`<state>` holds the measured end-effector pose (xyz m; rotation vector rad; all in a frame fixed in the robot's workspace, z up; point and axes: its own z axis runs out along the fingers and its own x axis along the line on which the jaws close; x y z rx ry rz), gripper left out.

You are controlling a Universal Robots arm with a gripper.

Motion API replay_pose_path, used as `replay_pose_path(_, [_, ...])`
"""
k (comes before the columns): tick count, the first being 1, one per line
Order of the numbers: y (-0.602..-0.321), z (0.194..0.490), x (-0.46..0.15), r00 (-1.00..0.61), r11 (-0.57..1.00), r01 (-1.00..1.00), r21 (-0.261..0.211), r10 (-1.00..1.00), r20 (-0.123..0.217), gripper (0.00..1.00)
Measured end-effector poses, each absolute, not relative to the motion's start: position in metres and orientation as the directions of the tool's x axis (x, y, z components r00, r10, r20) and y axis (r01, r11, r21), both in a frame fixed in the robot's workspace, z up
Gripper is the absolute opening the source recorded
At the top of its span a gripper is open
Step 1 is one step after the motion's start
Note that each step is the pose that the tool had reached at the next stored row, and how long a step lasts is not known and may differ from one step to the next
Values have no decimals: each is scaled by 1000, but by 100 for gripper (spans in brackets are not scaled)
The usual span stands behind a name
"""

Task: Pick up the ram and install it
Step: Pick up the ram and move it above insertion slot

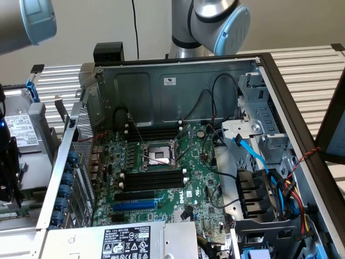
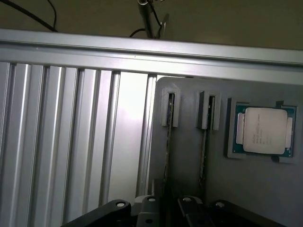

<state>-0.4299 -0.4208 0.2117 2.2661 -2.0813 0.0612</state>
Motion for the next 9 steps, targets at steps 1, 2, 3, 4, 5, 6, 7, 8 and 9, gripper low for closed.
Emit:
replay_pose_path(1, [-421, 211, -430, 86, -85, -996, 19, -993, 75, 21])
replay_pose_path(2, [-421, 211, -430, 88, -87, -996, 17, -993, 77, 21])
replay_pose_path(3, [-421, 210, -430, 89, -89, -996, 14, -993, 78, 21])
replay_pose_path(4, [-421, 209, -430, 91, -91, -996, 10, -993, 79, 21])
replay_pose_path(5, [-421, 208, -430, 93, -93, -996, 5, -992, 80, 21])
replay_pose_path(6, [-421, 208, -430, 95, -95, -995, 1, -992, 80, 21])
replay_pose_path(7, [-421, 207, -430, 96, -97, -995, -3, -992, 81, 21])
replay_pose_path(8, [-421, 207, -430, 98, -99, -995, -5, -992, 81, 21])
replay_pose_path(9, [-421, 206, -430, 99, -100, -995, -7, -992, 81, 21])
